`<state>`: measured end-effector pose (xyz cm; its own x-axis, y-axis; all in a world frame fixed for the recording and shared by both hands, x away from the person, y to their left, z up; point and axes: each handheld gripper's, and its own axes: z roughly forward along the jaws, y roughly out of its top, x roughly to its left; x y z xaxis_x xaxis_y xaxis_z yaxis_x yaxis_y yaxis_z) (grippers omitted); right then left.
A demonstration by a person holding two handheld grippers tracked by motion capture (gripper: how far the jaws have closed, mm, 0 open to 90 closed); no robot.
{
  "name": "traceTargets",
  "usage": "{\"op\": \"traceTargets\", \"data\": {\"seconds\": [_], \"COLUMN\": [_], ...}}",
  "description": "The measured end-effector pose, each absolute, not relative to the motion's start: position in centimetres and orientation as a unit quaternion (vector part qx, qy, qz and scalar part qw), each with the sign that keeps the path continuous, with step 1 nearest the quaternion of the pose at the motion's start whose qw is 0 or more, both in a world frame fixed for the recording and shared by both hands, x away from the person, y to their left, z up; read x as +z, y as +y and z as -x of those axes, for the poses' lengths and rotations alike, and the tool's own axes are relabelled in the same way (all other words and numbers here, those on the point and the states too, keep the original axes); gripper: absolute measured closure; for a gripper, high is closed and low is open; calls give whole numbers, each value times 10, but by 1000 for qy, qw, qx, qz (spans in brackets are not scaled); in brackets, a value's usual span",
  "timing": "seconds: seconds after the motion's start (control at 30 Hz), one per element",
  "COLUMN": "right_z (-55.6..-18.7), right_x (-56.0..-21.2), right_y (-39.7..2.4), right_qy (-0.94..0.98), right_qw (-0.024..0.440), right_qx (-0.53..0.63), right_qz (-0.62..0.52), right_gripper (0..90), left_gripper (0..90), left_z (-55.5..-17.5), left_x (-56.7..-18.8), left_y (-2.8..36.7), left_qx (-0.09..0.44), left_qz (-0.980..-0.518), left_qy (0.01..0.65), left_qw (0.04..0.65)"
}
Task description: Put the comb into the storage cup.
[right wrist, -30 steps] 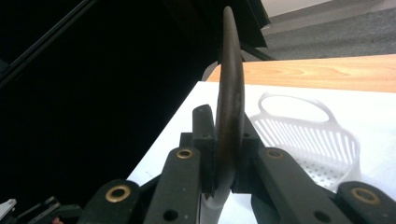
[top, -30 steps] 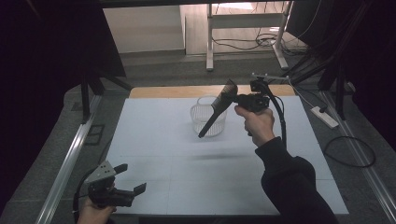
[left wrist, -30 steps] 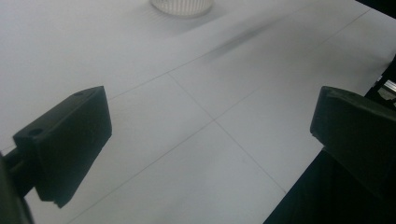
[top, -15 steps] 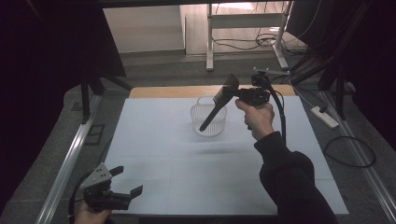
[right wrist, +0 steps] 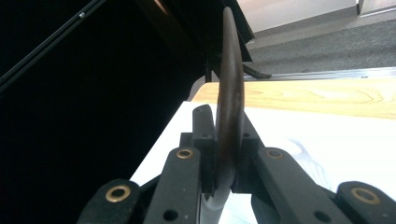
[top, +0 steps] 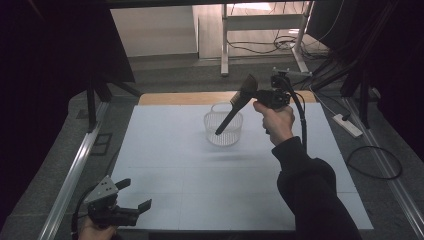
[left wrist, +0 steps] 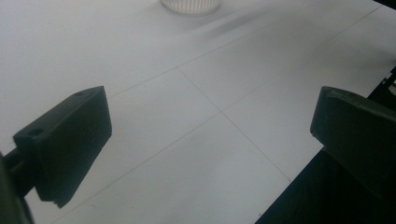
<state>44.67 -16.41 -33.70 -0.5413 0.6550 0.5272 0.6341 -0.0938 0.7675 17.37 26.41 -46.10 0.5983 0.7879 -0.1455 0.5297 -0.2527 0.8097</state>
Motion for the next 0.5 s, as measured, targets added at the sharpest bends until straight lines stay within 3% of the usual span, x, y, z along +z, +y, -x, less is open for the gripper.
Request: {"op": "traceTargets", "data": {"seconds": [0.5], "right_z": [-459], "right_x": [-338], "right_y": [-163], "right_qy": [663], "right_qw": [29], "right_qx": [564], "right_qz": [-491], "right_gripper": [840], "left_gripper": [0], "left_z": [-174], "left_x": [-462], "left_y": [265], "left_qx": [144], "left_qz": [-775], "left_qy": [429], "left_qw": [441]}}
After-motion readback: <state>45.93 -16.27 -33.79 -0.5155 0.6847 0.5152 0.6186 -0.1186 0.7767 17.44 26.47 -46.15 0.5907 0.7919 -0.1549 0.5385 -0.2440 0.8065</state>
